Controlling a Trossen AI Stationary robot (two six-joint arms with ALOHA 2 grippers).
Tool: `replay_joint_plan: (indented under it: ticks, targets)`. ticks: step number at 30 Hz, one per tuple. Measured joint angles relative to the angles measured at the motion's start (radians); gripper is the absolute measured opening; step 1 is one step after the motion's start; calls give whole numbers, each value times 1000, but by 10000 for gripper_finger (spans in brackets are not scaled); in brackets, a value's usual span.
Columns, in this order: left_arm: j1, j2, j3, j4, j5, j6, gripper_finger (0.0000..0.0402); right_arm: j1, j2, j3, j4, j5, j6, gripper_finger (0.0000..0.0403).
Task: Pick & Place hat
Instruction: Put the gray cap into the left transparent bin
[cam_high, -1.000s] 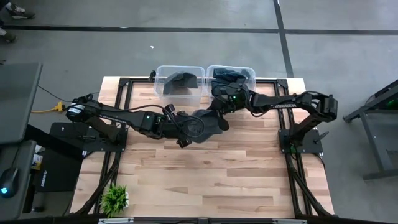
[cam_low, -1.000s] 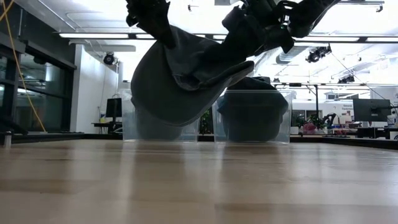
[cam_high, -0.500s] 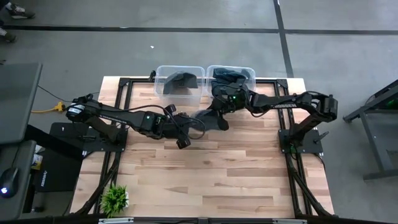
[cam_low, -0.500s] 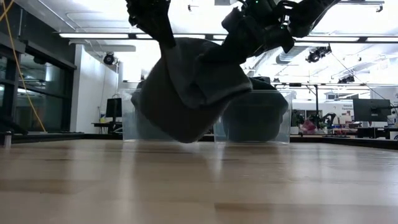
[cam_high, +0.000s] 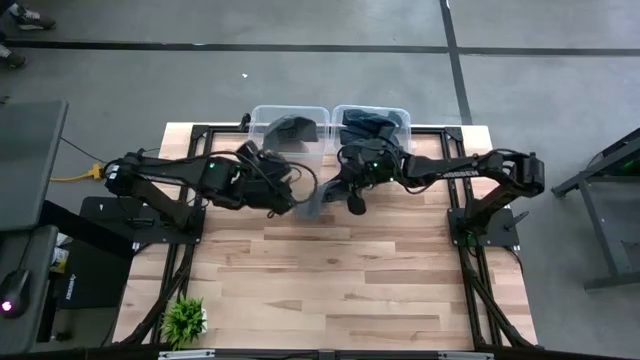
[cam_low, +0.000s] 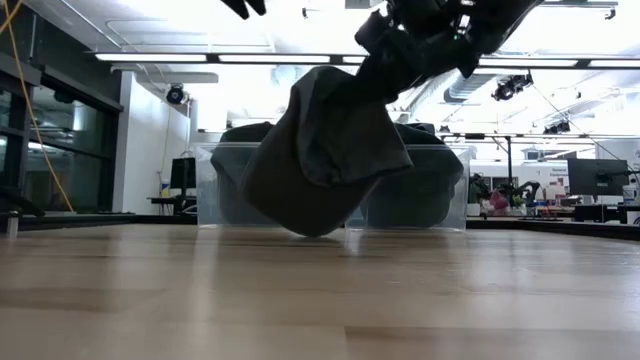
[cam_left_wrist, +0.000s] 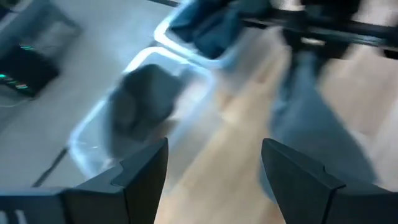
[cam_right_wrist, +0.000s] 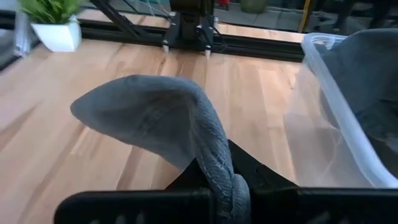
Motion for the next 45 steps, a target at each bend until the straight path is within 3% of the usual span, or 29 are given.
replay_joint_plan:
  ticks: [6,12,18,24,31,38,45]
  targets:
    - [0,-7,5,-151,-87,-112,257,60,-61,17,-91,123,-14,1]
    - [0,-7,-17,-199,-152,-184,257,109,-94,189,-323,237,-83,0]
    - [0,-45,-130,-194,-181,-238,257,112,-82,416,-563,262,-160,0]
    - [0,-100,-304,-170,-212,-348,257,56,-78,595,-696,276,-203,0]
    - [0,-240,-519,35,-229,-334,257,-13,10,767,-732,217,-250,0]
    - [0,-387,-681,227,-221,-239,257,-75,212,996,-838,166,-280,0]
    - [2,-439,-725,363,-244,-147,257,-114,361,1194,-974,162,-305,0]
